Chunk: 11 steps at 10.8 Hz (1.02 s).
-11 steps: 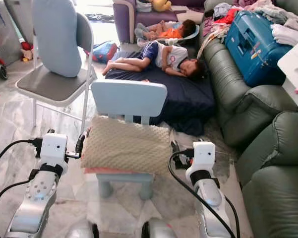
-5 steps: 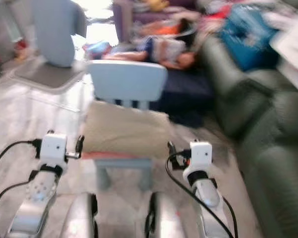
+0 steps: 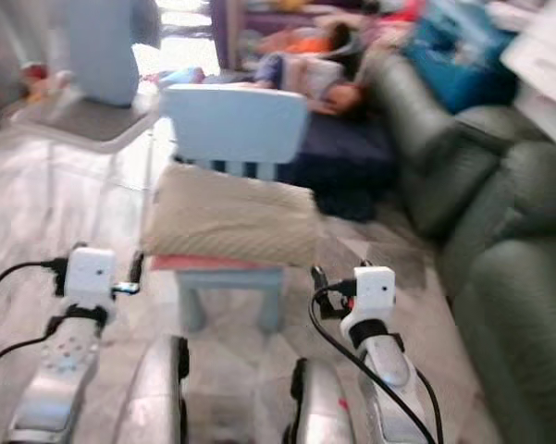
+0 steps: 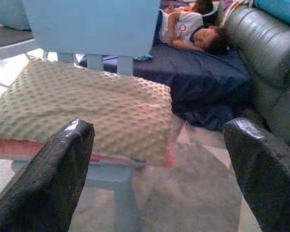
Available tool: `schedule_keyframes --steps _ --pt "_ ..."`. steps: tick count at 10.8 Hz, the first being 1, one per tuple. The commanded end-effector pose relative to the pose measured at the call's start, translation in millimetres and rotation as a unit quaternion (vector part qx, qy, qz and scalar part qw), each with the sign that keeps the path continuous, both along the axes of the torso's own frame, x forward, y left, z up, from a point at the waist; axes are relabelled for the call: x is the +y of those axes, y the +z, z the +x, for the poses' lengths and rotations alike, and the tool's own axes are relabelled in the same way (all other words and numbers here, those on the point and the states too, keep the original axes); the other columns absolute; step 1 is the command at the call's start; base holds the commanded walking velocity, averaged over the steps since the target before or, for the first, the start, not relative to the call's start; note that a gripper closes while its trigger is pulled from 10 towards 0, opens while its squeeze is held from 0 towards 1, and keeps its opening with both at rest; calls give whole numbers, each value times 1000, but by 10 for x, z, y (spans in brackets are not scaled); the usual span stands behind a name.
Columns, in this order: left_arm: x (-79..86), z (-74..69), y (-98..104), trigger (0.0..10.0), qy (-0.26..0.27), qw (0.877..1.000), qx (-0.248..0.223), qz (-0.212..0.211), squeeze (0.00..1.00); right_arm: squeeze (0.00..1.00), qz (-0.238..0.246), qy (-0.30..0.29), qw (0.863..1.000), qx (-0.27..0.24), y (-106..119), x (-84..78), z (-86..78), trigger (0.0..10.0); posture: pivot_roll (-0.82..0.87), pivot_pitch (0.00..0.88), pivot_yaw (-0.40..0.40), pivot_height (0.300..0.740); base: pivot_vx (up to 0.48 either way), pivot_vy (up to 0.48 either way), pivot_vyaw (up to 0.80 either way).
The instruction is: Move the pillow to the sofa
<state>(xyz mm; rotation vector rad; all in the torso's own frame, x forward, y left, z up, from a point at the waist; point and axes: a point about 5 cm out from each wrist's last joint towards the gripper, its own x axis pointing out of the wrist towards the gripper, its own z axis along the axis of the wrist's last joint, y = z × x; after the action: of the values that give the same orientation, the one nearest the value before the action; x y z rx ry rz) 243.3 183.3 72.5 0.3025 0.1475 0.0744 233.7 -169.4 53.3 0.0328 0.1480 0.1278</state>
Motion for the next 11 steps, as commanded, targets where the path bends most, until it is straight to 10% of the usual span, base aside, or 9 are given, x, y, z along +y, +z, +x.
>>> schedule_keyframes --steps 1,11 --pt "-2 1 8 10000 4 1000 -1 3 0 0 -1 6 1000 -8 41 -12 23 10000 28 65 -63 620 0 0 0" --pt "69 28 22 10000 33 999 -3 21 0 0 -13 56 998 -39 170 101 163 10000 25 97 -66 565 0 0 176"
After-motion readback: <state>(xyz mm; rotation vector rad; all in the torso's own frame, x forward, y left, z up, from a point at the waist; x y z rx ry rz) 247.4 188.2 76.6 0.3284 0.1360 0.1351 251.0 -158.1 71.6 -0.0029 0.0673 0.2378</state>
